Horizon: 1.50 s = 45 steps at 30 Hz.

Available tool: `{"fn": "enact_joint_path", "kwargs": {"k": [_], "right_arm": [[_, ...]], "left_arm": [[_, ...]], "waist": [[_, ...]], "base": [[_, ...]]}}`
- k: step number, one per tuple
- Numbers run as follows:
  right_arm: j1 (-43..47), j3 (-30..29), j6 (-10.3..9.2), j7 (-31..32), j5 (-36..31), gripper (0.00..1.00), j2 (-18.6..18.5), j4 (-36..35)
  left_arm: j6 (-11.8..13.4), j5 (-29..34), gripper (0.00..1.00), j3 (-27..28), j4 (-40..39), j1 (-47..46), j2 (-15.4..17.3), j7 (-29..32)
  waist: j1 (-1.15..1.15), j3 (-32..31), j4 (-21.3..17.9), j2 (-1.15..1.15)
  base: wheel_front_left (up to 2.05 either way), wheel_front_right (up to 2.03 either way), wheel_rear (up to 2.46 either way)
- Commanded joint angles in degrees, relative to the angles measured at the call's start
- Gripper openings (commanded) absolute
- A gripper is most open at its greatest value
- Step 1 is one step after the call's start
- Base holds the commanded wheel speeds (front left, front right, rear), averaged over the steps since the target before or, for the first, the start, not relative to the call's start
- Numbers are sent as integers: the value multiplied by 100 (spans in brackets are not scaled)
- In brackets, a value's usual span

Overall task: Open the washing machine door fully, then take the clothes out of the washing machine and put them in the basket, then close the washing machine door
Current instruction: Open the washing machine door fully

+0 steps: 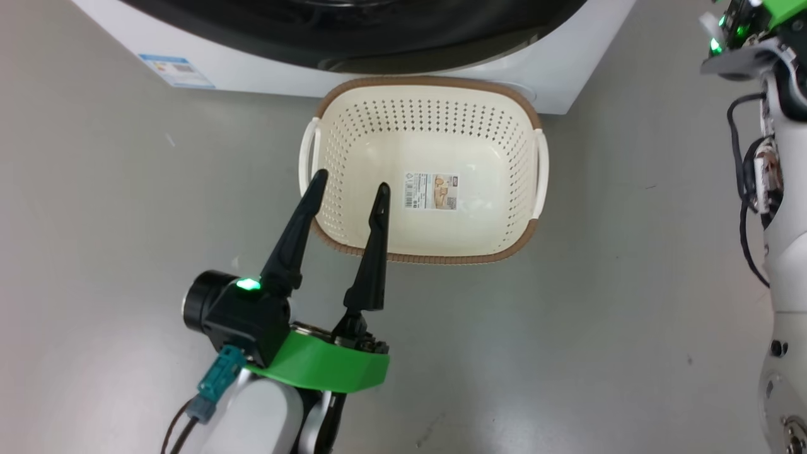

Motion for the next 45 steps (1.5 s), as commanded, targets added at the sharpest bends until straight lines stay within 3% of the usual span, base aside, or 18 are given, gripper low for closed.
{"fn": "enact_joint_path", "kwargs": {"k": [1, 19, 27, 45], "right_arm": [[-172, 39, 3, 60, 77, 0, 53, -130], [-1002, -27, 3, 427, -30, 0, -113, 723], [-1278, -6, 3, 884, 140, 0, -62, 1061], [-976, 187, 3, 1505, 390, 0, 24, 644]], "left_arm": [[53, -26, 100, 125, -170, -97, 84, -52], [67, 22, 100, 161, -269, -72, 84, -52], [49, 38, 100, 189, -256, -96, 84, -52], [7, -114, 100, 343, -166, -134, 84, -52]], "waist": [[0, 53, 62, 0], [0, 272, 349, 0], [0, 359, 350, 0], [0, 346, 208, 0]], "base": [[0, 0, 0], [0, 0, 0], [0, 0, 0], [0, 0, 0]]}}
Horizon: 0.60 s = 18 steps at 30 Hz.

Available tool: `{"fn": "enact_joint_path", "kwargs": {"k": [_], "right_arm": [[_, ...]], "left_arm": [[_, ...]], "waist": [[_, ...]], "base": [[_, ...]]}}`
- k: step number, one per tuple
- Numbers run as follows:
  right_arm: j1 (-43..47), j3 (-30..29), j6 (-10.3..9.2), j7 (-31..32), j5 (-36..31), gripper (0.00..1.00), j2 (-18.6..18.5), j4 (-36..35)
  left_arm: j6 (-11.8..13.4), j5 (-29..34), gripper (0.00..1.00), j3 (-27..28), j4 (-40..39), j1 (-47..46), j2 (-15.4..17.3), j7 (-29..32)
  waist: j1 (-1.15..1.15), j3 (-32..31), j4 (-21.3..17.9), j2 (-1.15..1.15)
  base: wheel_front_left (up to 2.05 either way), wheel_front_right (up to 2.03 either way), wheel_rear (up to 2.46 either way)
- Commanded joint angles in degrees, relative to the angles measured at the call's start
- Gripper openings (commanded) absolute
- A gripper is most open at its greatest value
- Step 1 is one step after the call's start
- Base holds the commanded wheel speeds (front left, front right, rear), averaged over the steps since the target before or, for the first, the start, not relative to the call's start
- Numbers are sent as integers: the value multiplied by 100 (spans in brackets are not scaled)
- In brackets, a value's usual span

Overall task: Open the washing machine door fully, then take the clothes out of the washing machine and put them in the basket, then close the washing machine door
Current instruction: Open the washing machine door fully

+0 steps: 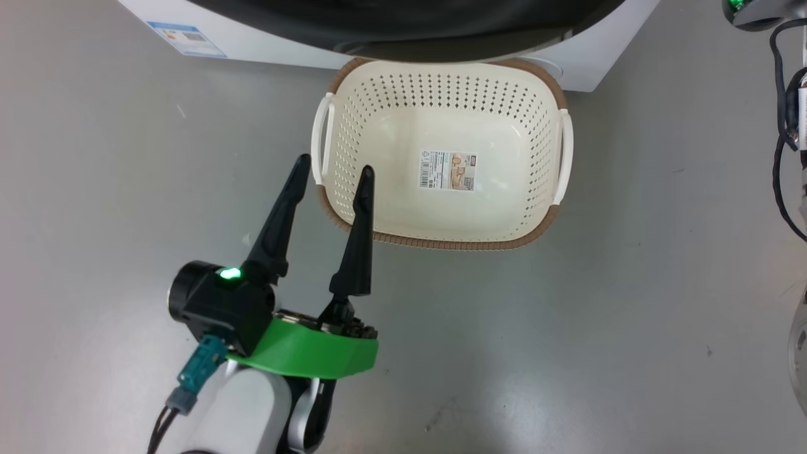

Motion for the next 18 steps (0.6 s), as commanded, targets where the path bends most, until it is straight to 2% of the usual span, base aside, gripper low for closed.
{"fn": "enact_joint_path", "kwargs": {"k": [1, 18], "right_arm": [[93, 130, 29, 110, 76, 0, 224, -184], [681, 379, 29, 307, 335, 0, 422, -411]], "left_arm": [[-37, -20, 100, 213, -109, -27, 88, -52], [-84, 96, 100, 410, 69, 133, 88, -52]], "waist": [[0, -16, -7, 0], [0, -465, -252, 0]], "base": [[0, 0, 0], [0, 0, 0]]}}
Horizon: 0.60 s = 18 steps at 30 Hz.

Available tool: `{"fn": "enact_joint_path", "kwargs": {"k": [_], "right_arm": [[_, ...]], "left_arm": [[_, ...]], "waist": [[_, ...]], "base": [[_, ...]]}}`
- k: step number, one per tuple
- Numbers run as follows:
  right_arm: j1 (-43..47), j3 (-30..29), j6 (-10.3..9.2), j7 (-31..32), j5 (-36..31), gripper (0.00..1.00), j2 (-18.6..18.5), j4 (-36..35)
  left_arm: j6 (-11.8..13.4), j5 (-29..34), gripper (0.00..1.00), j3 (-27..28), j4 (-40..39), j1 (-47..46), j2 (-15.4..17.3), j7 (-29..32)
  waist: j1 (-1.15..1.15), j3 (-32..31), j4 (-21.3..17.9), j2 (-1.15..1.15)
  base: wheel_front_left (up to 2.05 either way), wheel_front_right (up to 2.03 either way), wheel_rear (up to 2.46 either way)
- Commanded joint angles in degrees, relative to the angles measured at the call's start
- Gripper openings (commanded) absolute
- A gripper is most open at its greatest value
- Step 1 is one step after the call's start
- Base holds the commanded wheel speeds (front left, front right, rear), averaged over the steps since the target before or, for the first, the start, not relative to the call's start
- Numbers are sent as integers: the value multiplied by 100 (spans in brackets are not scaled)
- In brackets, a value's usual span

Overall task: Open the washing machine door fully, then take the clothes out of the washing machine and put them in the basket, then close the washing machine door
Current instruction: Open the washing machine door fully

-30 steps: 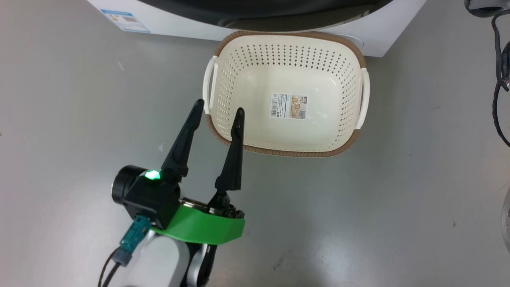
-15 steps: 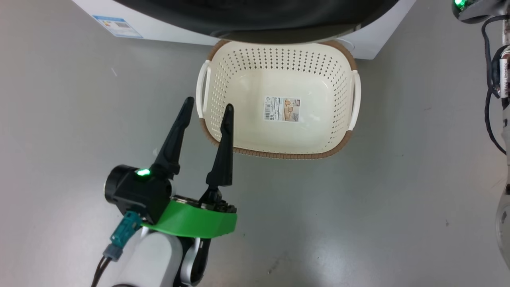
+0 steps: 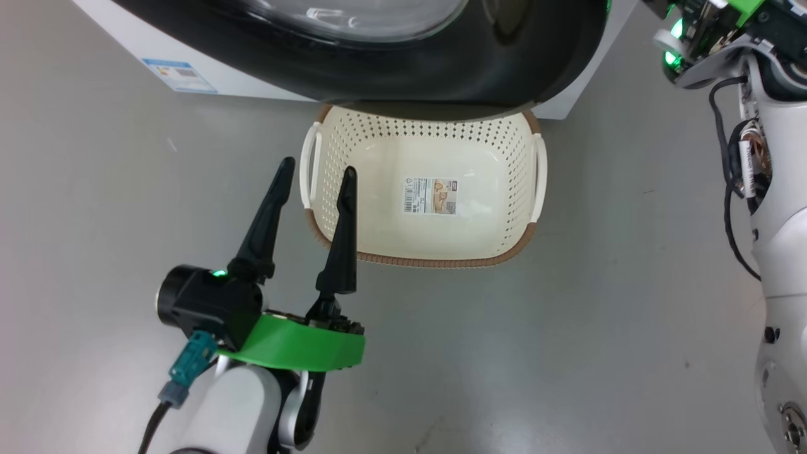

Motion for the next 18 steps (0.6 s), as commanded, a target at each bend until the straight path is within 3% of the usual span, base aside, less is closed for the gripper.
{"fn": "enact_joint_path", "kwargs": {"k": [1, 18], "right_arm": [[103, 106, 29, 70, 70, 0, 175, -213], [755, 497, 29, 122, 319, 0, 250, -493]], "left_arm": [[-35, 78, 100, 200, -100, 107, 88, -52], [-42, 129, 100, 284, 150, 288, 88, -52]], "waist": [[0, -72, -65, 0], [0, -486, -257, 0]], "base": [[0, 0, 0], [0, 0, 0]]}}
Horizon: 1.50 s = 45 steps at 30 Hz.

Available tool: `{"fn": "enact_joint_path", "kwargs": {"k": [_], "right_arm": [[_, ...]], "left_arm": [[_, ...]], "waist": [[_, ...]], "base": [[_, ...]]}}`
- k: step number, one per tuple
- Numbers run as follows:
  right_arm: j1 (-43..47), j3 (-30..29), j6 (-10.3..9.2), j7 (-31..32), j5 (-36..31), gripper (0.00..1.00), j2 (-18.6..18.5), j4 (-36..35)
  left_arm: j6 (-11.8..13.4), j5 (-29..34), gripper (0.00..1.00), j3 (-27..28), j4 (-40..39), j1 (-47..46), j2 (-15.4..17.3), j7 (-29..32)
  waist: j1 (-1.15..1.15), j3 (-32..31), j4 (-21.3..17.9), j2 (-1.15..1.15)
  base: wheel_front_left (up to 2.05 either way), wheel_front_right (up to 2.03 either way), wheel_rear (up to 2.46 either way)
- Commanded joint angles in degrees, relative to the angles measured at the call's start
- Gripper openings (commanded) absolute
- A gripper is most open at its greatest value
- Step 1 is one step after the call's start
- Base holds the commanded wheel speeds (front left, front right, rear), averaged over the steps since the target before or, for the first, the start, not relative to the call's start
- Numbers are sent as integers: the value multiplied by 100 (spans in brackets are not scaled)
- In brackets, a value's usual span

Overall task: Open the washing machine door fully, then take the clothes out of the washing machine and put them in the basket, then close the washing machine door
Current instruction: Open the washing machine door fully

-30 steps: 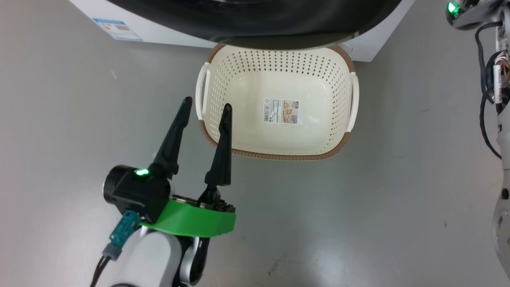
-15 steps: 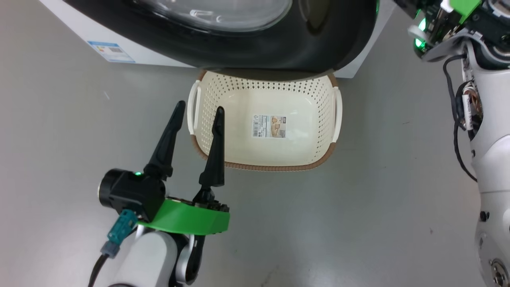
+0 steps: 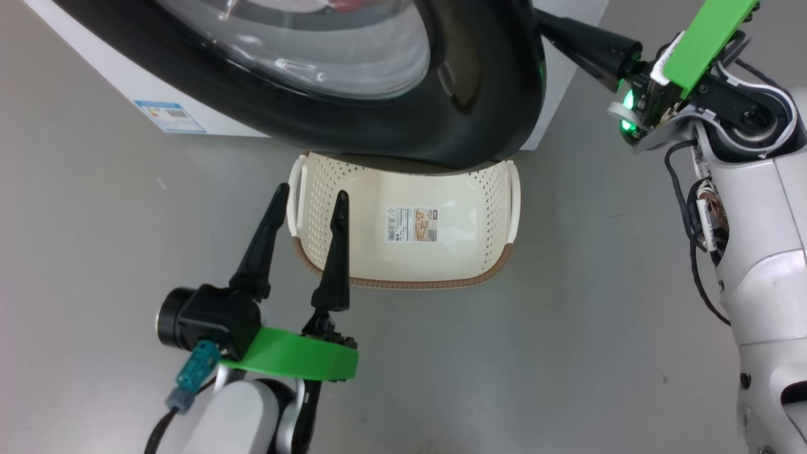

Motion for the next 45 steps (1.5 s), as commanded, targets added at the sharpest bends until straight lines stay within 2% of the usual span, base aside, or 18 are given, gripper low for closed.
{"fn": "enact_joint_path", "kwargs": {"k": [1, 19, 25, 26, 27, 28, 30, 35, 40, 45], "right_arm": [[44, 91, 29, 24, 45, 0, 141, -207], [455, 464, 29, 20, 291, 0, 154, -340], [604, 567, 29, -452, -79, 0, 76, -634], [641, 605, 29, -589, -193, 14, 51, -729], [684, 646, 29, -762, -327, 34, 18, -834], [733, 687, 29, -945, -455, 73, -11, -925], [832, 795, 29, -1305, -721, 100, -92, -1115], [1025, 951, 29, -2472, -1337, 100, -315, -1398], [1175, 1300, 29, -3819, -2217, 100, -663, -1538], [1331, 1580, 29, -4649, -2809, 100, -867, -1437]], "left_arm": [[-36, 48, 100, 195, -108, 69, 87, -52], [-32, 34, 100, 279, -19, 292, 101, -52], [-71, 78, 100, 240, -24, 282, 120, -52], [-76, 84, 100, 235, -18, 286, 120, -52], [-79, 88, 100, 232, -12, 291, 120, -52], [-82, 90, 100, 231, -8, 296, 120, -52], [-87, 88, 100, 236, 0, 306, 119, -52], [-78, 19, 100, 311, -40, 335, 116, -52], [103, -123, 100, 538, -264, 360, 100, -52], [155, -106, 100, 596, -358, 377, 95, -52]], "waist": [[0, -31, -22, 0], [0, -252, -163, 0], [0, -218, -180, 0], [0, -218, -184, 0], [0, -217, -187, 0], [0, -217, -189, 0], [0, -217, -192, 0], [0, -185, -216, 0], [0, -134, -262, 0], [0, -132, -309, 0]], "base": [[0, 0, 0], [0, 0, 0], [0, 0, 0], [0, 0, 0], [0, 0, 0], [0, 0, 0], [0, 0, 0], [0, 0, 0], [0, 0, 0], [0, 0, 0]]}}
